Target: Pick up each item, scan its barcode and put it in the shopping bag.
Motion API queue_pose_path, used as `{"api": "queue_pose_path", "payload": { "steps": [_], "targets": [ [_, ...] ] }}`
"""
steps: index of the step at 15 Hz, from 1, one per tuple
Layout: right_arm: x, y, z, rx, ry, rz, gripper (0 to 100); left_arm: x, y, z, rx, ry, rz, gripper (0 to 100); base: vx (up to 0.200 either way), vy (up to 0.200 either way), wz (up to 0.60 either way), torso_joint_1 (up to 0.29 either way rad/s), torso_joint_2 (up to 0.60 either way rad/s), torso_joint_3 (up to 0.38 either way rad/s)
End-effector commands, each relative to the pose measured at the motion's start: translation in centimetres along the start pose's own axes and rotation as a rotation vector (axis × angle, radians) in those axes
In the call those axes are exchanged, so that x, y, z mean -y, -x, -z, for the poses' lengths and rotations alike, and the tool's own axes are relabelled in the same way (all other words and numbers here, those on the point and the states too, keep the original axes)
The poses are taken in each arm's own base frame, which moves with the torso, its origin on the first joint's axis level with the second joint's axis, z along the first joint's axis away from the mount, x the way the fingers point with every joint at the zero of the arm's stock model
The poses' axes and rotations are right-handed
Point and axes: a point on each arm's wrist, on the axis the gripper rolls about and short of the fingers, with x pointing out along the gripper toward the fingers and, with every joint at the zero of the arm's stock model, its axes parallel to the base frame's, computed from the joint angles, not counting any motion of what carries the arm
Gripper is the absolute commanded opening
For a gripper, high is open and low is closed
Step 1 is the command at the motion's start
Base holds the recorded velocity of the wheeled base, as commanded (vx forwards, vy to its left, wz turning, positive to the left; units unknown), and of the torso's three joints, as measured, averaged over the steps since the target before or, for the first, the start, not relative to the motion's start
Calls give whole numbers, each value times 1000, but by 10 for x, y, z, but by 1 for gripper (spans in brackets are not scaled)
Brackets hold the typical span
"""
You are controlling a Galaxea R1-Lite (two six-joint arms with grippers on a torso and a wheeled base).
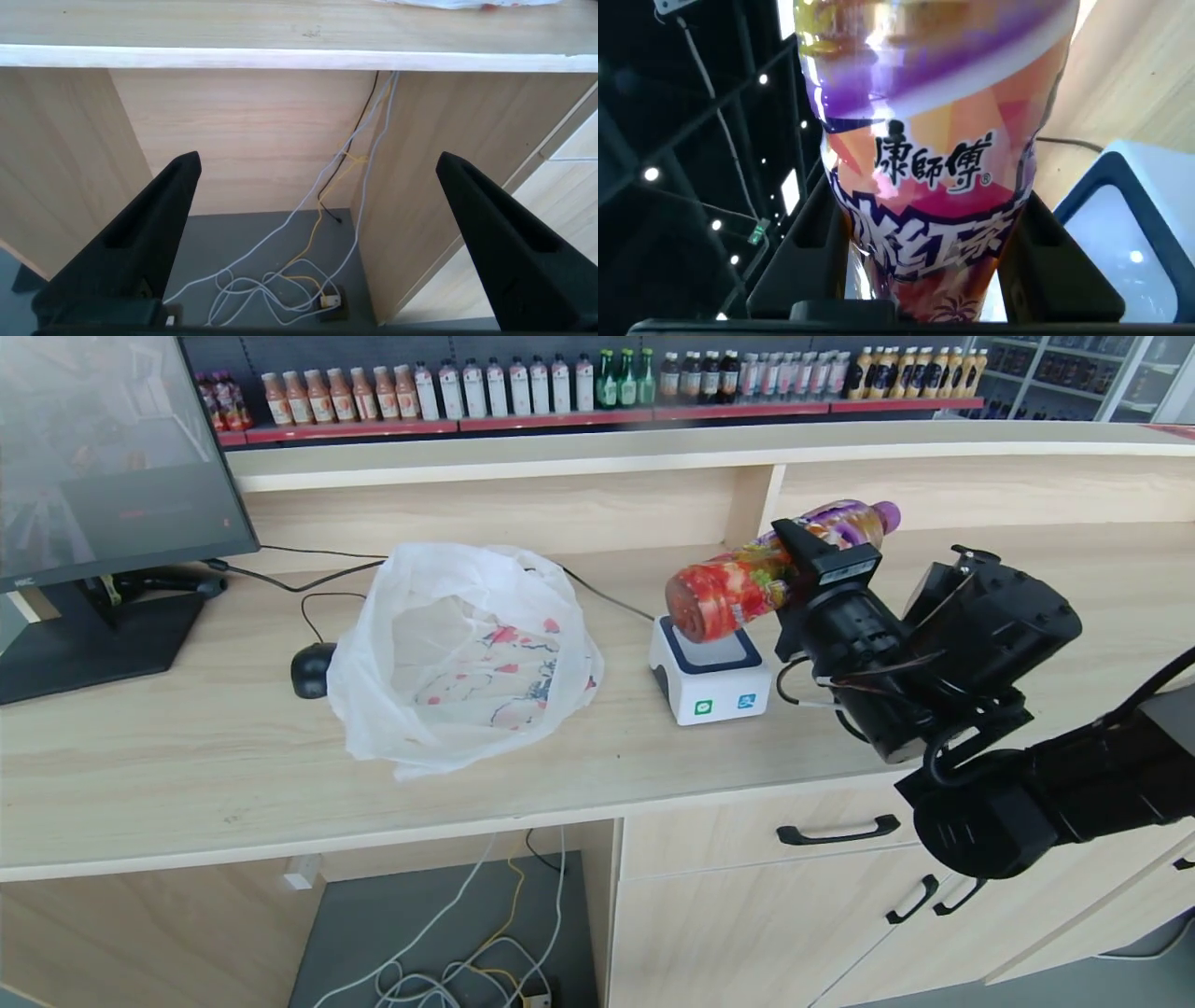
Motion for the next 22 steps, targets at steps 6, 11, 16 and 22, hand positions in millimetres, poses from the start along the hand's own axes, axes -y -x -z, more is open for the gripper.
{"api": "queue_pose_path", "payload": {
  "steps": [6, 11, 16, 22],
  "targets": [
    [23, -6, 5, -16, 3, 50, 0, 0, 0, 0, 0, 0, 0, 100, 0, 0, 0, 0, 0, 0],
    [35, -10, 11, -23, 5, 68, 0, 0, 0, 0, 0, 0, 0, 100, 0, 0, 0, 0, 0, 0],
    [37, -10, 12, -24, 5, 73, 0, 0, 0, 0, 0, 0, 0, 100, 0, 0, 0, 0, 0, 0],
    [34, -9, 8, -21, 4, 67, 0, 0, 0, 0, 0, 0, 0, 100, 0, 0, 0, 0, 0, 0]
  ]
}}
